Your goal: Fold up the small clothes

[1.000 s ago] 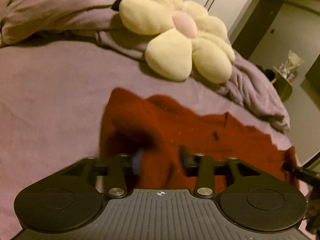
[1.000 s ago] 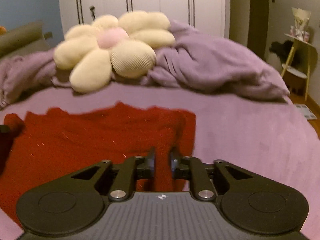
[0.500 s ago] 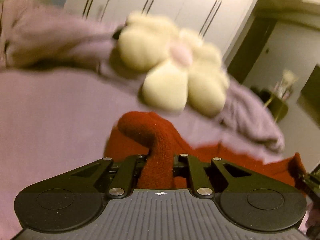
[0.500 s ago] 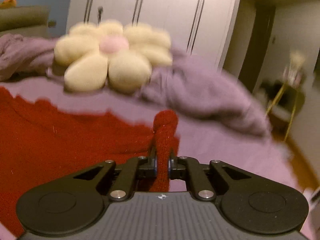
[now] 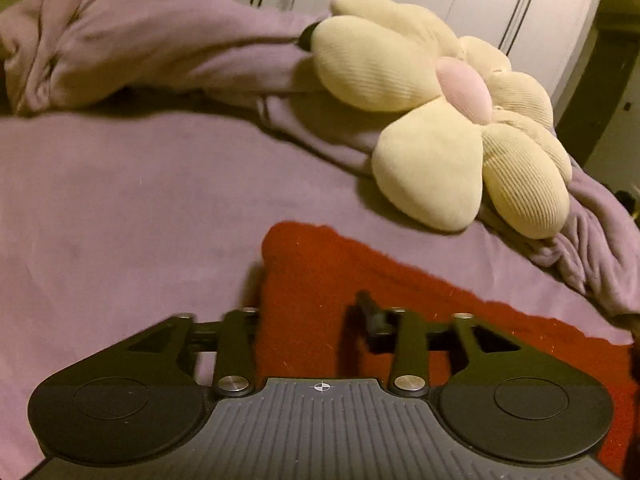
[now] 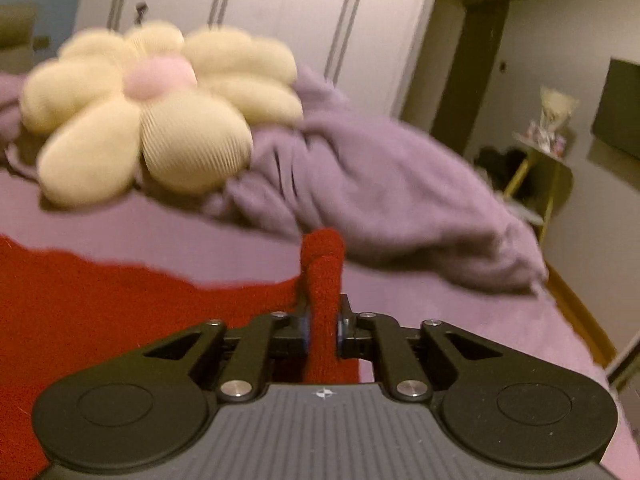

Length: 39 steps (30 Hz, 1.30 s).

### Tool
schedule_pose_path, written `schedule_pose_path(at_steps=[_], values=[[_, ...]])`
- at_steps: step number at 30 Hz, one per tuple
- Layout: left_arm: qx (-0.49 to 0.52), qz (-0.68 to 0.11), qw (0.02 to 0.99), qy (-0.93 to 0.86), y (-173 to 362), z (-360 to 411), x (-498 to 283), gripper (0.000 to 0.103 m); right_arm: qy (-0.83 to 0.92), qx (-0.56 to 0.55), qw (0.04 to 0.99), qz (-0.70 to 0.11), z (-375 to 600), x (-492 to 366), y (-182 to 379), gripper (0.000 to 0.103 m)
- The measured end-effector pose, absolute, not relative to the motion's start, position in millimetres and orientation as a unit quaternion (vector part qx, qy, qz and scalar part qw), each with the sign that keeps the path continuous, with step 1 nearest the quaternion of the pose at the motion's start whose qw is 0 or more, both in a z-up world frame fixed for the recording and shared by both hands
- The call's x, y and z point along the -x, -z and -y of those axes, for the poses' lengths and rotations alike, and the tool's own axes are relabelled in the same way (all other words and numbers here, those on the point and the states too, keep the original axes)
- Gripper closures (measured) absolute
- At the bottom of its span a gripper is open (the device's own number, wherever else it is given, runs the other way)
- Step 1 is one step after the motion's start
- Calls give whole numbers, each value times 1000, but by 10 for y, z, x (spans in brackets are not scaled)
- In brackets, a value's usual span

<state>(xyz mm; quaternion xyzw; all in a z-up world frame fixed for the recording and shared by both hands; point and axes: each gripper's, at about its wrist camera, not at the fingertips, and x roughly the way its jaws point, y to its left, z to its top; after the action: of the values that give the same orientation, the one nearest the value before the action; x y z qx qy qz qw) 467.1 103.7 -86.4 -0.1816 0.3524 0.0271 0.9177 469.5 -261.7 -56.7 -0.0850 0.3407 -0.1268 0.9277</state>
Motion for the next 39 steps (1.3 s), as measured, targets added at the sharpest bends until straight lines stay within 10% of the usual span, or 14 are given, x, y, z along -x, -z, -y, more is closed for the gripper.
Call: schedule_pose_path(at_steps=[5, 9, 19, 39], values=[[225, -297, 928, -1, 635, -1177, -4411, 47, 152, 21, 946, -286, 2619, -4452, 374, 70], [262, -279, 922, 64, 537, -835, -4387, 9, -10, -155, 957, -244, 2355, -4226, 251, 49], [85, -318, 944, -8, 1006, -359, -4585, 7, -32, -75, 950, -300, 2090, -4348, 814, 48], [149, -325, 933, -49, 1259, -660, -4659, 0, 88, -21, 954, -287, 2711, -4431, 882, 35]])
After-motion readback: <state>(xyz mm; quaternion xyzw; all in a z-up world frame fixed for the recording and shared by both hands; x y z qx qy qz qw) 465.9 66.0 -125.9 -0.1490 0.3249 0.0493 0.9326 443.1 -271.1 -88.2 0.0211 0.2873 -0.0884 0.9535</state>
